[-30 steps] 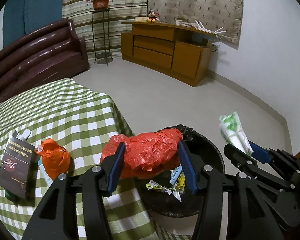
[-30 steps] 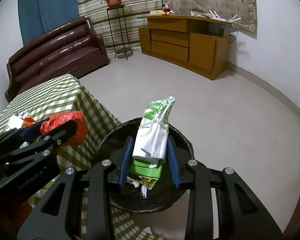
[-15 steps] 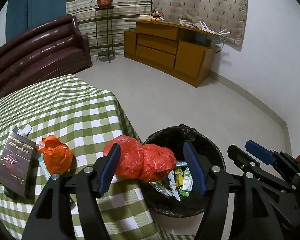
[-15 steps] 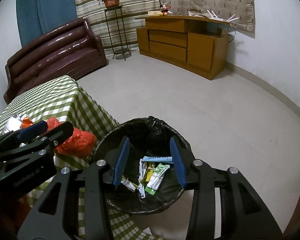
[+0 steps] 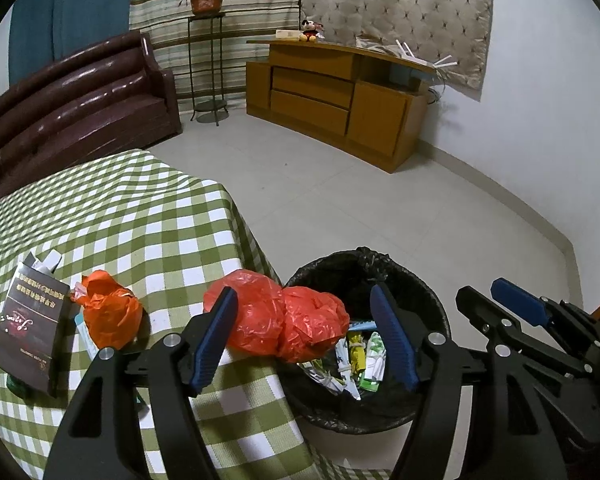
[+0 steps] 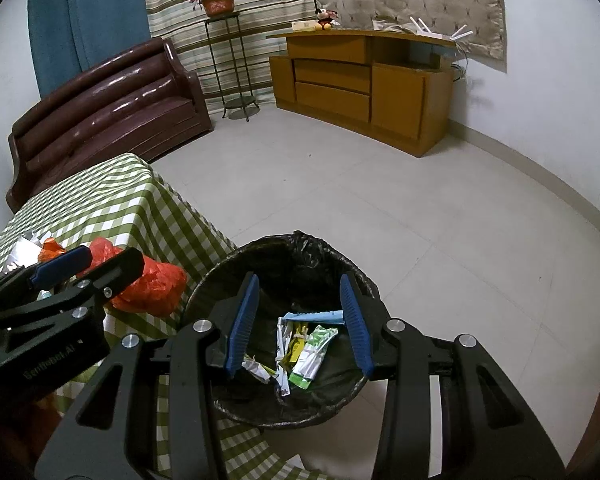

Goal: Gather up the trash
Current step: 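Open both tools to drop the packet and red bag into the bin, then move both open tools back over the dark brown box on the table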

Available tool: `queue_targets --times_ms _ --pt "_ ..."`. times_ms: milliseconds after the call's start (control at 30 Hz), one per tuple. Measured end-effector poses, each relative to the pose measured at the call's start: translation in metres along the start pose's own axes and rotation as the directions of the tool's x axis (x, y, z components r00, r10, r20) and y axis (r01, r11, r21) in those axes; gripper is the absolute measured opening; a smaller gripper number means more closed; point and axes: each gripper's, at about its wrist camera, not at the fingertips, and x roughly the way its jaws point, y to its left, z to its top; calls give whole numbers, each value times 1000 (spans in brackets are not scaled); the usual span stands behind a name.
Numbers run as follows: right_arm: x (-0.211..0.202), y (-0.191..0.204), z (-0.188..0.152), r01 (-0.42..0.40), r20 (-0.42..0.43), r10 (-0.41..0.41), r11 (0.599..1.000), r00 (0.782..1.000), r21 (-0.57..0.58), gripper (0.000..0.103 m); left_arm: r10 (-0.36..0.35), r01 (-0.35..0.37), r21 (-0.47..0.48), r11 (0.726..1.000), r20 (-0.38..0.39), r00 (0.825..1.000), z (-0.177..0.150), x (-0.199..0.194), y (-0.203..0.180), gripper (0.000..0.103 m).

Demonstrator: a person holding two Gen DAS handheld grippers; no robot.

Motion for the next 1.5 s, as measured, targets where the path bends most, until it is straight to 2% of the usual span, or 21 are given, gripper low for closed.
queue_targets --times_ms 267,1067,1333,1500 --pt "2 0 0 -2 2 2 1000 1000 10 41 -18 18 13 1000 10 1000 4 1 -14 65" --pt "-4 -6 3 -6 21 6 1000 1000 29 41 -28 28 0 1000 51 998 11 -11 -14 66" --pt "-9 2 5 -12 27 11 1000 1000 18 41 8 -7 -18 1000 58 998 10 -23 2 67" --pt "-13 13 6 -23 30 23 1000 999 2 41 61 -58 -39 998 53 997 4 -35 25 67"
